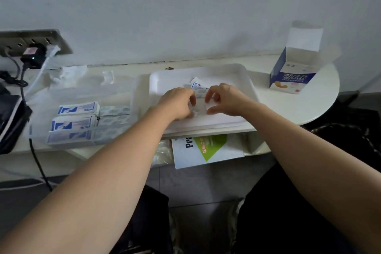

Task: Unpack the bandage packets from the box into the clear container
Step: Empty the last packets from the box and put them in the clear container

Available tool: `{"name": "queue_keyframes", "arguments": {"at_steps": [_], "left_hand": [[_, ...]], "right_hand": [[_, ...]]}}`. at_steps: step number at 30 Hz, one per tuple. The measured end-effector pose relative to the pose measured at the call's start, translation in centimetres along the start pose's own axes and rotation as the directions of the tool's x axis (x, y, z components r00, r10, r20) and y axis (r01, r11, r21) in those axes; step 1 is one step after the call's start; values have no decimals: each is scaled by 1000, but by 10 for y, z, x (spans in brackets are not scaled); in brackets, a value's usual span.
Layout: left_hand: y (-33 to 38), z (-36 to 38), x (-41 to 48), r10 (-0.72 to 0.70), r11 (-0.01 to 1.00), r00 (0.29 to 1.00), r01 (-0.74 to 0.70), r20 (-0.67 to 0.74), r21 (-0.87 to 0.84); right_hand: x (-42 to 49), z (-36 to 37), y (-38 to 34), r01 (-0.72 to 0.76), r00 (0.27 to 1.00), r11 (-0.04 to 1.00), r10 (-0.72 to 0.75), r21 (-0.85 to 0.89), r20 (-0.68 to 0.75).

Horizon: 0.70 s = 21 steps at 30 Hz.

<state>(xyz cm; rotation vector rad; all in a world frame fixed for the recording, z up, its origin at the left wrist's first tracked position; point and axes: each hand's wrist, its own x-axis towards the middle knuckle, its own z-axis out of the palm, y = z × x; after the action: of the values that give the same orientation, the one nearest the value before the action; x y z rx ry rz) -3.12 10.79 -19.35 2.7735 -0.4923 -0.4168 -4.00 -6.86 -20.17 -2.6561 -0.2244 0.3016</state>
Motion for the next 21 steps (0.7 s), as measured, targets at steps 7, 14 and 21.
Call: {"name": "queue_keyframes", "arguments": {"at_steps": [7, 14, 21], "left_hand": [[9, 1, 9, -40, 994, 998, 44, 48, -99], [17, -6, 10, -135, 934, 988, 154, 80, -323], [27, -18, 0, -278, 546, 864, 502, 421, -670]], "right_hand": [[6, 2, 3, 14, 999, 998, -16, 59, 46], [7, -5, 6, 124, 987, 989, -113, 86, -117], [-1, -8, -10, 297, 917, 936, -224, 189, -331]]}}
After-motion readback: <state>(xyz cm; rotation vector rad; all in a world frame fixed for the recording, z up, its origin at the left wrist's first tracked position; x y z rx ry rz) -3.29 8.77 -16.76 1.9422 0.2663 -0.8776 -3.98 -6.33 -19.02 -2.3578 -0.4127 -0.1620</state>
